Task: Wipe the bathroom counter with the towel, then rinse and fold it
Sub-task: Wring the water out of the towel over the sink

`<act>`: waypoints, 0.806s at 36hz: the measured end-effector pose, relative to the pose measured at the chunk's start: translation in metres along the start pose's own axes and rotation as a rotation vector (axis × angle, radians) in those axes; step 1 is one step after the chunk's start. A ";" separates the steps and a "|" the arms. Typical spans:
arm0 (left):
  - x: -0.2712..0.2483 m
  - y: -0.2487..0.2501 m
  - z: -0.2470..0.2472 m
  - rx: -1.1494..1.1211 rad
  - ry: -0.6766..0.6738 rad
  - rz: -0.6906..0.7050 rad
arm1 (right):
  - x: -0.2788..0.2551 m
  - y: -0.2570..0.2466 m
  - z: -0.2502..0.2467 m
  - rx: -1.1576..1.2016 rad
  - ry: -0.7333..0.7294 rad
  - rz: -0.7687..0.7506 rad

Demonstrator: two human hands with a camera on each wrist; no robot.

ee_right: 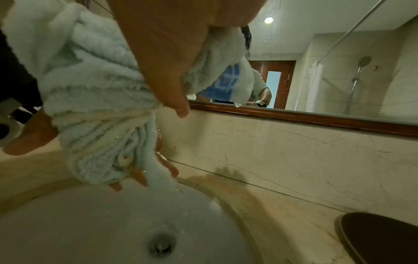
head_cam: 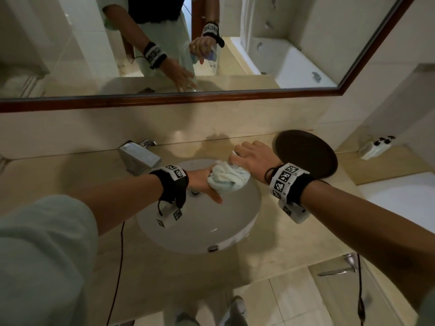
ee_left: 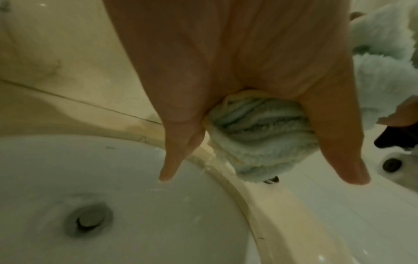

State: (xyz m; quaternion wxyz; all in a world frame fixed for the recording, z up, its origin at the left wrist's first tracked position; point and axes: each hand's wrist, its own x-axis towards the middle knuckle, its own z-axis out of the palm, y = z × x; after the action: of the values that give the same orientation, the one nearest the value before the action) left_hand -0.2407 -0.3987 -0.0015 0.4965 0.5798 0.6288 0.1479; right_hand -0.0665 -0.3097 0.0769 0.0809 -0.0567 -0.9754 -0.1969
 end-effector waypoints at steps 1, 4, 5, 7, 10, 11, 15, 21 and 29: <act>0.002 -0.001 0.002 -0.035 -0.028 0.019 | -0.001 0.001 0.002 0.006 -0.002 0.003; 0.005 -0.008 0.007 -0.046 -0.069 0.037 | -0.005 0.000 0.006 0.058 -0.023 0.041; 0.002 -0.005 0.007 -0.045 -0.085 0.004 | -0.006 0.000 0.005 0.105 -0.043 0.065; 0.000 -0.005 0.003 -0.036 -0.069 -0.025 | -0.007 0.000 0.008 0.240 -0.145 0.162; -0.002 -0.003 -0.006 -0.005 0.002 -0.035 | -0.007 -0.005 0.012 0.620 -0.212 0.315; -0.004 -0.001 -0.010 0.053 0.051 -0.027 | -0.009 -0.004 0.014 0.744 -0.213 0.388; -0.013 0.001 -0.030 0.243 0.198 -0.061 | -0.022 0.003 0.026 0.895 -0.350 0.548; -0.026 0.014 -0.056 0.316 0.396 -0.016 | -0.025 0.002 0.025 1.258 -0.560 0.738; -0.030 0.028 -0.079 0.463 0.609 0.131 | -0.021 -0.019 0.025 2.102 -0.338 1.049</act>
State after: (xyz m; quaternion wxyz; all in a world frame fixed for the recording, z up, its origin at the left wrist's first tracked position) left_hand -0.2922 -0.3857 0.0704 0.1324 0.6449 0.7260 0.1986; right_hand -0.0521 -0.3190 0.0430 0.0286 -0.3805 -0.5147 0.7678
